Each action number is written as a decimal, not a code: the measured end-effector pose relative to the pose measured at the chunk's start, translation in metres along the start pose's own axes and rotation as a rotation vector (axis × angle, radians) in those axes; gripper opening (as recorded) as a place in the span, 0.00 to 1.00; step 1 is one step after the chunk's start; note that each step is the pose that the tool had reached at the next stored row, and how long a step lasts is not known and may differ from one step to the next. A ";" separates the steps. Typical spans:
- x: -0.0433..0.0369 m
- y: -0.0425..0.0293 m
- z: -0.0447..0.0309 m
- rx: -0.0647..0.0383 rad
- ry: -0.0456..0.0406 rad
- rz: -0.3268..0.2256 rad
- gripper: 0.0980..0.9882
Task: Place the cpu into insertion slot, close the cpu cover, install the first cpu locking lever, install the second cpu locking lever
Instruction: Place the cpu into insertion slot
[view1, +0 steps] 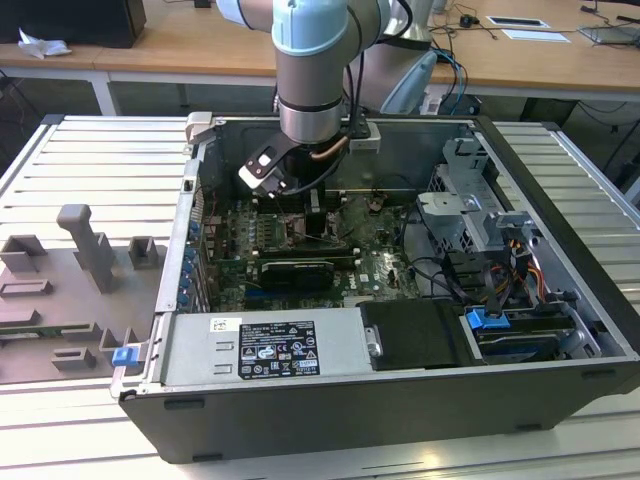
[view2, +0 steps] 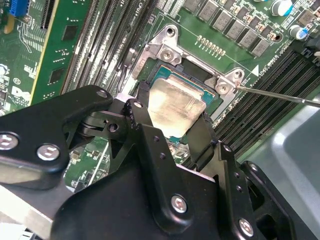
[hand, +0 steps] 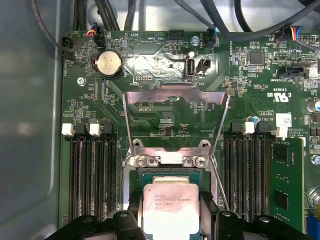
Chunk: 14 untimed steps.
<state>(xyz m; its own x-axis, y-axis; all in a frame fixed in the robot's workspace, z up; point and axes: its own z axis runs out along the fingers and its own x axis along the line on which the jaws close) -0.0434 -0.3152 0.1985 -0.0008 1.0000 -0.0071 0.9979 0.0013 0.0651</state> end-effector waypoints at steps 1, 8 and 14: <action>0.0000 0.0000 0.0000 0.000 0.0000 0.000 0.50; 0.0000 0.0007 0.0001 0.000 0.0001 0.000 0.51; 0.0000 0.0009 0.0001 0.000 0.0001 0.000 0.58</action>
<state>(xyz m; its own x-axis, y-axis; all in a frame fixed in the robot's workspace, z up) -0.0425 -0.3151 0.1985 -0.0008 1.0000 -0.0070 0.9979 0.0013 0.0653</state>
